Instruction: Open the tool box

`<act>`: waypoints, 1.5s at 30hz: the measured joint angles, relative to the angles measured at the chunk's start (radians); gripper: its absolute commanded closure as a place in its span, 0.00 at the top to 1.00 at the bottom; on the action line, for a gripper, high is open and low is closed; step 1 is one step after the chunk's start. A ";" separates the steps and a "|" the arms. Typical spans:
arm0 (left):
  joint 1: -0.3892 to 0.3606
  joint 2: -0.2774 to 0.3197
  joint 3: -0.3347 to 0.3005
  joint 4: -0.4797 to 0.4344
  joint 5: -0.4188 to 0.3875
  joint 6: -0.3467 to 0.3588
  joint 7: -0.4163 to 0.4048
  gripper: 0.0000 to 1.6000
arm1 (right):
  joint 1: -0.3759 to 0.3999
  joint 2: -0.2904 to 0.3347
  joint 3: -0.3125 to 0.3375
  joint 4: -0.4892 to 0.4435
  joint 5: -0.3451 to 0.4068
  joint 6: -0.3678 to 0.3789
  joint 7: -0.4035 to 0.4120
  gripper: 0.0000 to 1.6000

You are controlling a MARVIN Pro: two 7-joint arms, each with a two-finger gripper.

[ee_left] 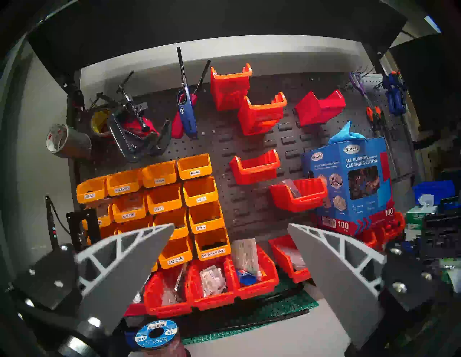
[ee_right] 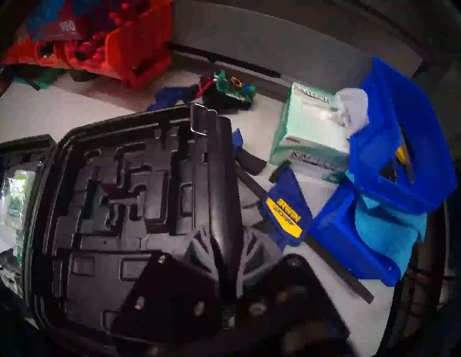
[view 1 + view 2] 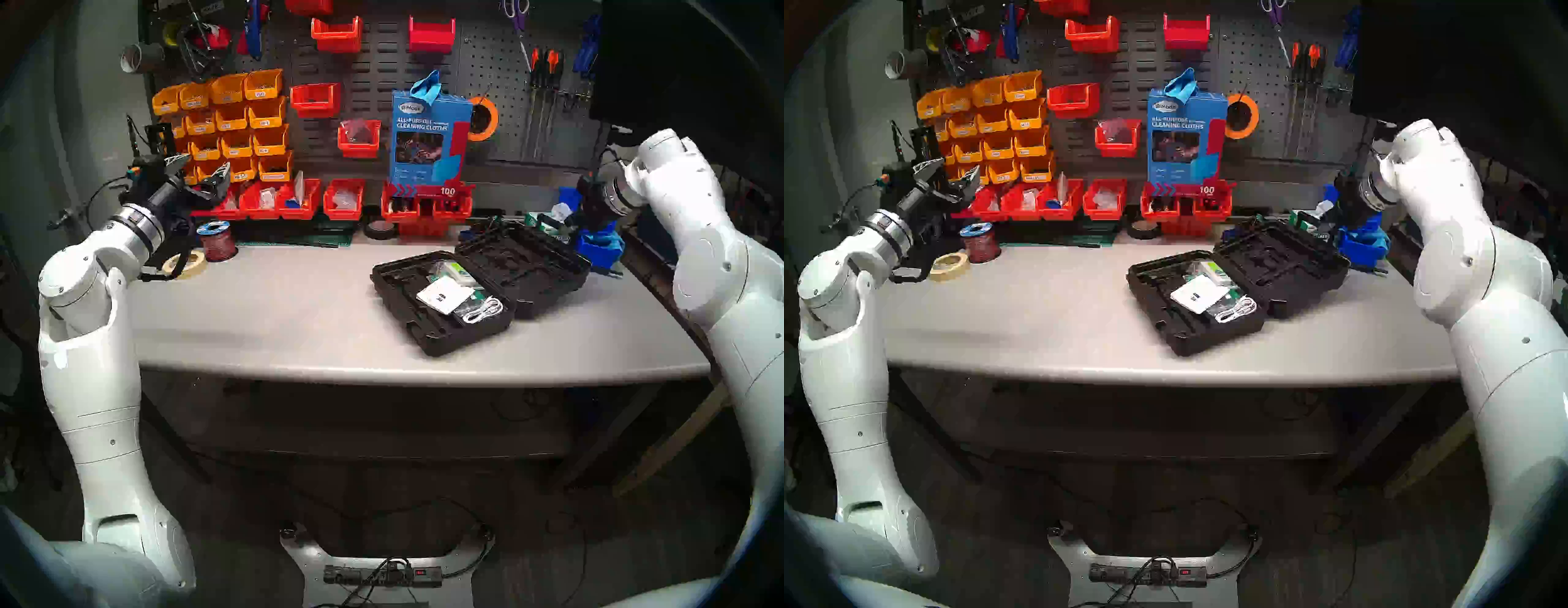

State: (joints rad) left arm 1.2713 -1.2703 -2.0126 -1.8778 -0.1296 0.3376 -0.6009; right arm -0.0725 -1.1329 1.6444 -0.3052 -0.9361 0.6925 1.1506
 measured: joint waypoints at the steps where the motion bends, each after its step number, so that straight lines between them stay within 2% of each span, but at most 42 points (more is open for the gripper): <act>1: 0.000 0.000 0.000 0.000 0.000 0.000 0.000 1.00 | -0.001 0.004 0.001 0.002 0.000 0.011 -0.011 0.00; 10: 0.001 0.002 0.000 0.000 -0.001 0.000 0.001 1.00 | -0.011 0.019 0.027 0.069 0.040 0.061 -0.070 0.00; 26: 0.002 0.004 0.001 0.000 -0.002 0.000 0.003 1.00 | 0.003 -0.021 0.038 0.141 0.091 0.059 -0.072 0.00; 28: 0.002 0.004 0.002 0.000 -0.002 0.000 0.004 1.00 | 0.010 -0.023 0.022 0.150 0.088 0.040 -0.056 0.20; 29: 0.002 0.005 0.002 0.000 -0.002 0.000 0.004 1.00 | 0.012 -0.024 0.017 0.153 0.086 0.033 -0.049 0.34; 30: 0.002 0.005 0.002 0.000 -0.002 0.000 0.004 1.00 | 0.016 -0.025 0.010 0.156 0.082 0.023 -0.039 0.42; 31: 0.002 0.005 0.002 0.000 -0.002 0.000 0.004 1.00 | 0.018 -0.025 0.006 0.158 0.080 0.017 -0.034 0.42; 33: 0.002 0.005 0.002 0.000 -0.003 0.000 0.004 1.00 | 0.024 -0.027 -0.005 0.162 0.073 -0.002 -0.016 0.87; 34: 0.003 0.005 0.002 0.000 -0.003 0.000 0.004 1.00 | 0.031 -0.028 -0.014 0.164 0.069 -0.019 0.003 1.00; 45: 0.003 0.007 0.003 0.001 -0.003 0.000 0.006 1.00 | 0.089 -0.020 -0.073 0.142 0.030 -0.139 0.123 1.00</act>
State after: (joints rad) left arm 1.2746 -1.2636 -2.0094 -1.8773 -0.1331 0.3371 -0.5954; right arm 0.0165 -1.1525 1.5713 -0.1631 -0.9062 0.5532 1.2738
